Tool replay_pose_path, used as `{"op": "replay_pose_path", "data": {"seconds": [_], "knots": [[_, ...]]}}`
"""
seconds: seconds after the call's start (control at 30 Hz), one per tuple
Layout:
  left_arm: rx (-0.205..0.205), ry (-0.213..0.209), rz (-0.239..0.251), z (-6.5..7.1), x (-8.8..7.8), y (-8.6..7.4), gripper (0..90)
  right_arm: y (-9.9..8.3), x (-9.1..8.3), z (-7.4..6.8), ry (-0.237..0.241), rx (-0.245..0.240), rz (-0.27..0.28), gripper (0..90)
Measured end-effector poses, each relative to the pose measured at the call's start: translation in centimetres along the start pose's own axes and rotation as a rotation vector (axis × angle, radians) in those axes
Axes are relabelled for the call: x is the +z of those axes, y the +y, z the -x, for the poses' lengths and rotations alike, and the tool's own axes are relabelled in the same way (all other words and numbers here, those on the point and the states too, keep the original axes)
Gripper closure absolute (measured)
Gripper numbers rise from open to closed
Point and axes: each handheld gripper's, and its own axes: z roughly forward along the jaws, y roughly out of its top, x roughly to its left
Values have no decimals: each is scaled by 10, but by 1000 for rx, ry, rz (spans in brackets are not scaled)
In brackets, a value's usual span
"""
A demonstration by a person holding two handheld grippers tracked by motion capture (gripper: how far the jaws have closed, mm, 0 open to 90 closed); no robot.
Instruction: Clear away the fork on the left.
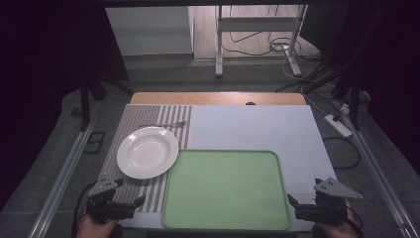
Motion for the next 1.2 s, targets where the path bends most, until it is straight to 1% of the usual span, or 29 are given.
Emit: {"op": "replay_pose_path", "data": {"seconds": [0.07,0.13,0.33,0.5,0.73,0.8,1.0,1.2], "knots": [[-8,-9,7,-1,-1,-1,15,0,0,0,1,-1,4,0],[-6,-13,5,-1,0,0,15,0,0,-1,0,-7,5,0],[11,-5,-14,1,1,1,15,0,-1,-1,-3,-10,7,0],[3,-8,-23,0,2,1,14,0,-1,-1,-1,-15,9,0],[9,-5,-36,1,3,2,7,0,-1,-2,0,-22,5,0],[5,-1,-47,0,4,3,0,0,-1,-2,0,-22,5,0],[-22,-22,-55,-3,5,4,0,0,0,-2,-3,-24,1,0],[-9,-12,-60,-6,9,9,0,0,0,-2,-1,-23,-3,0]]}}
